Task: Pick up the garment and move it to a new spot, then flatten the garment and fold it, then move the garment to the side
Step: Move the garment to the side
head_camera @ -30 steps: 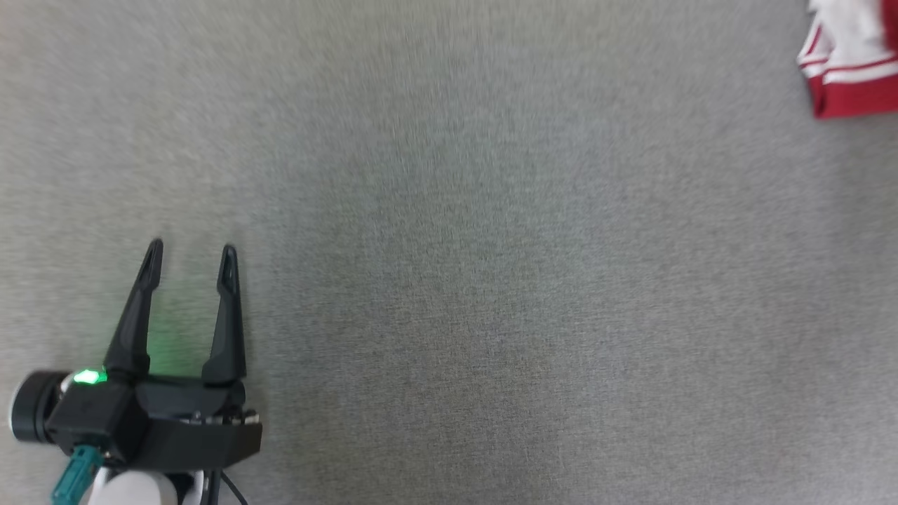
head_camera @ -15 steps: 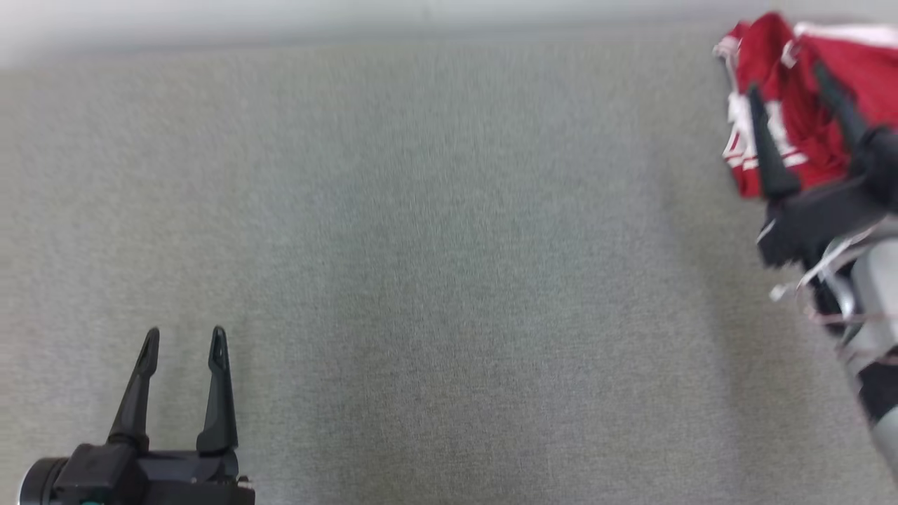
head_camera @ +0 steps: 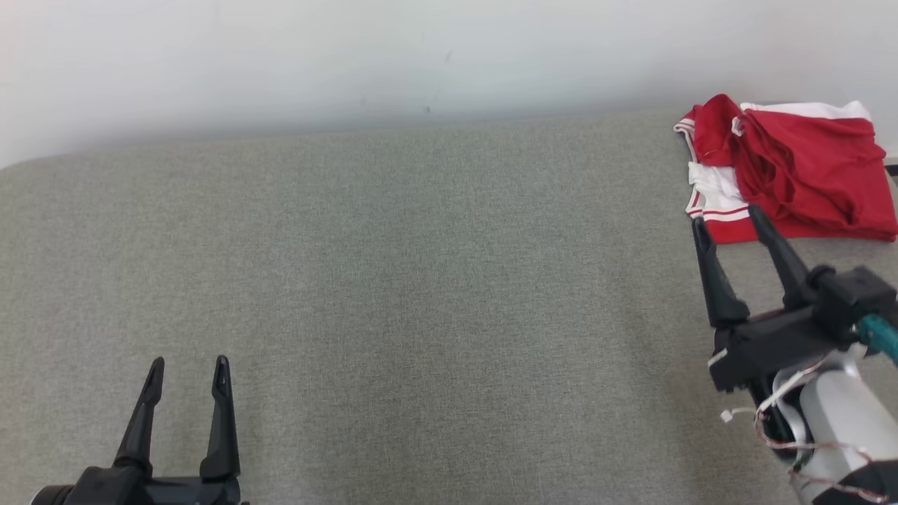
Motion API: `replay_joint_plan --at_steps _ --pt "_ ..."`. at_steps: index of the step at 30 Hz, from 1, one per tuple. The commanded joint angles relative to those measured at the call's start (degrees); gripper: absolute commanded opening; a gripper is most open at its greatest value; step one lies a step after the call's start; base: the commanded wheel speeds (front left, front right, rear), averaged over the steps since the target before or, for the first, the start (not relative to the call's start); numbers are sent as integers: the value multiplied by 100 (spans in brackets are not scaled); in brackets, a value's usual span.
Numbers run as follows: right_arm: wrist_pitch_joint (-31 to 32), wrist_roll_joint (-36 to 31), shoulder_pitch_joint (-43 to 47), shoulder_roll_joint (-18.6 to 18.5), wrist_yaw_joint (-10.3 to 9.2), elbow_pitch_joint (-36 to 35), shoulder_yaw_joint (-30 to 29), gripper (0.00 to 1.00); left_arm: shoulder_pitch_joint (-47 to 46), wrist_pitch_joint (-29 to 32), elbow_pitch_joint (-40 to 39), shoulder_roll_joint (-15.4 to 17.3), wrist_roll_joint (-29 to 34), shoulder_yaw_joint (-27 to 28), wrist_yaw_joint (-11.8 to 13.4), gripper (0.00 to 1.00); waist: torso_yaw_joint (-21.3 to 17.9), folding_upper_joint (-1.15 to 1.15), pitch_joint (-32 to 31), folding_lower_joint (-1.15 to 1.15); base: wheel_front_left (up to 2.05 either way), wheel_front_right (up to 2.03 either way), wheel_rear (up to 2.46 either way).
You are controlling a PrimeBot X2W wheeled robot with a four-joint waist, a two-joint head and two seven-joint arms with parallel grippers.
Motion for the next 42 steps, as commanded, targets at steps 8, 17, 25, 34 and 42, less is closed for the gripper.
replay_joint_plan --at_steps 8,17,25,34,42 --pt "-24 -112 827 296 -19 -427 -278 100 145 -13 59 6 20 -9 15 100 -13 1 -202 1 0 0 0" --pt "-24 -175 1620 660 -20 -839 -695 100 144 -13 176 -15 -31 -98 15 100 55 1 -328 1 0 0 0" --pt "-24 -255 2281 876 -20 -1133 -963 100 213 -13 228 9 -29 -159 15 100 123 1 -428 1 0 0 0" --pt "-25 -380 2742 1112 -20 -1264 -1105 100 301 -13 370 -42 -24 -123 15 100 202 1 -571 1 0 0 0" --pt "-25 -371 2839 1129 -20 -1255 -993 100 345 -13 515 -81 -50 -125 15 100 288 1 -698 1 0 0 0"
